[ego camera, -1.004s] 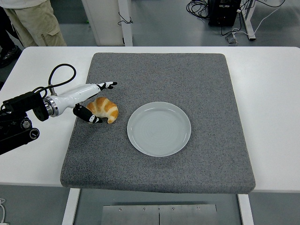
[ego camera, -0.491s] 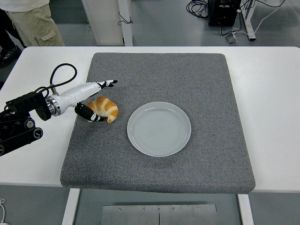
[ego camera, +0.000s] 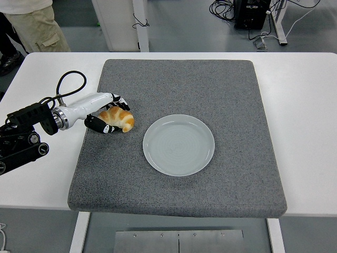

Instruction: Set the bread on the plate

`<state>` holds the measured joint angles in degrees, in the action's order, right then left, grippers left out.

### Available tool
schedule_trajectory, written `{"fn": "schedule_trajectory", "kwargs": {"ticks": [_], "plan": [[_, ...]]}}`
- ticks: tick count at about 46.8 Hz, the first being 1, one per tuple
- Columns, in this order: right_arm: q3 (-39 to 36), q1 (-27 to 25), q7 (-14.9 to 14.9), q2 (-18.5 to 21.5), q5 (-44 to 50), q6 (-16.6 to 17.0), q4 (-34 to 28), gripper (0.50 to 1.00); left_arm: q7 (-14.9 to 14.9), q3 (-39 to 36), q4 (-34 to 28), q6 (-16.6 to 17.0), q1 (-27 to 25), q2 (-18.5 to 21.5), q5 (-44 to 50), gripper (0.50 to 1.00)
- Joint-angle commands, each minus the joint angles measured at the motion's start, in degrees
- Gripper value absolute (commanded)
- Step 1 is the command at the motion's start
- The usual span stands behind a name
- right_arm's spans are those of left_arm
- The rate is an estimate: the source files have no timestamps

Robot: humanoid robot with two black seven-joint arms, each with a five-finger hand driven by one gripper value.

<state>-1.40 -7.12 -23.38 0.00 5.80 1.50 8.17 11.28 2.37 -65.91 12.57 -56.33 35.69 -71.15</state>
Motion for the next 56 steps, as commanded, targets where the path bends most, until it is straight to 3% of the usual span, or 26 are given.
{"fn": "schedule_trajectory", "kwargs": {"ticks": [1, 11, 20, 27, 41, 56], "plan": [[0.0, 0.0, 0.0, 0.0, 0.0, 0.0, 0.0, 1.0, 0.76, 0.0, -0.01, 0.0, 0.08, 0.08, -0.04, 0.5], [0.0, 0.0, 0.0, 0.0, 0.0, 0.0, 0.0, 1.0, 4.37, 0.09, -0.01, -0.09, -1.23, 0.61, 0.05, 0.5], [0.0, 0.0, 0.0, 0.0, 0.0, 0.0, 0.0, 1.0, 4.28, 0.09, -0.01, -1.23, -7.12, 2.01, 0.49, 0.5], [0.0, 0.0, 0.0, 0.0, 0.0, 0.0, 0.0, 1.0, 4.37, 0.09, -0.01, -4.57, -12.65, 3.33, 2.5, 0.5], [0.0, 0.0, 0.0, 0.0, 0.0, 0.0, 0.0, 1.0, 4.45, 0.18, -0.18, -8.17, -20.74, 4.65, 2.68, 0.5], [0.0, 0.0, 0.0, 0.0, 0.0, 0.0, 0.0, 1.0, 4.72, 0.35, -0.44, -10.64, -26.02, 5.79, 2.77, 0.5]]}}
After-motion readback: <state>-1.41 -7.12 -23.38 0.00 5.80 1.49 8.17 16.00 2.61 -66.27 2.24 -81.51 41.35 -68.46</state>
